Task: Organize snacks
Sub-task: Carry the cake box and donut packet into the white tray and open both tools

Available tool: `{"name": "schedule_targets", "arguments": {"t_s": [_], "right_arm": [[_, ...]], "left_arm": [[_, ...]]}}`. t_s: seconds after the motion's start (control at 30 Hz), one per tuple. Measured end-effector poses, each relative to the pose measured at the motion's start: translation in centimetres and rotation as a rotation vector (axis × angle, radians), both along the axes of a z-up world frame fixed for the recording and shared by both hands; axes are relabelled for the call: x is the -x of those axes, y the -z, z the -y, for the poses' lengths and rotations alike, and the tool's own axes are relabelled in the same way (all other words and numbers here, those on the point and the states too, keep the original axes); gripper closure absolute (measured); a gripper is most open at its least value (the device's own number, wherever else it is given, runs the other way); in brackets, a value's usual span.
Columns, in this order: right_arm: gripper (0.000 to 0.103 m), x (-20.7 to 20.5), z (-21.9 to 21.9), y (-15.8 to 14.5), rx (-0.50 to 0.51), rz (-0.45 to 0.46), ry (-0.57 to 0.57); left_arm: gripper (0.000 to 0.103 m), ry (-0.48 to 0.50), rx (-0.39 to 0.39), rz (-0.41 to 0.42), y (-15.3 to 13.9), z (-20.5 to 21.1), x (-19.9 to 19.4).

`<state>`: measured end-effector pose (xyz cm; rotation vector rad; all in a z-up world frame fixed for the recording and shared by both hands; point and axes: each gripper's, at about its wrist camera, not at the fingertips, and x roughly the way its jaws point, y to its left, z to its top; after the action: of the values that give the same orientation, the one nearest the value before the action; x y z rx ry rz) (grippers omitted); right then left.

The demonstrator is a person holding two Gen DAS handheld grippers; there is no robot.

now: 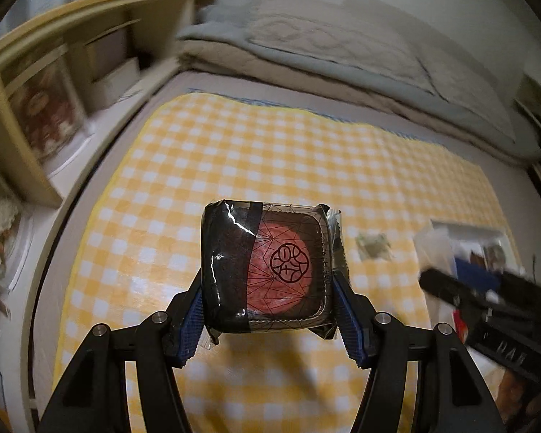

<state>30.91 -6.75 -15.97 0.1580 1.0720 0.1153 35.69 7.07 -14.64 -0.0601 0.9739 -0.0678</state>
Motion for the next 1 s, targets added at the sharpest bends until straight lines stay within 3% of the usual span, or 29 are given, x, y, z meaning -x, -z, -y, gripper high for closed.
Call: {"name": "schedule_targets", "arguments": {"t_s": [0.23,0.37,0.43,0.7,1.0], "right_arm": [[0.055,1.2,0.7,-0.4,-0.056,0.002,-0.006],[0.055,0.9,0.9,0.6,-0.059,-0.031,0.004],[0.055,0.5,0.7,1.4,-0.067,-0.054,0.002],[0.055,-0.6,-1.3,5.2,-0.065,-0.158,-0.04],[0.055,-0.8,-1.1,4.8,-0.048,-0.141,-0.039]], "left_arm": [[0.041,0.211,-0.179,-0.183,5.0,4.8,0.8],[0.041,0.252,-0.29,-0.268,8.1,5.6,0.8],[0.041,0.254,-0.306,-0.286,8.9,5.4,0.8],[0.041,0.217,-0.289,-0.292,9.5,3.0,0.1],[0.041,0.137,-0.165,-0.207,5.5,0.9,0.3]]}}
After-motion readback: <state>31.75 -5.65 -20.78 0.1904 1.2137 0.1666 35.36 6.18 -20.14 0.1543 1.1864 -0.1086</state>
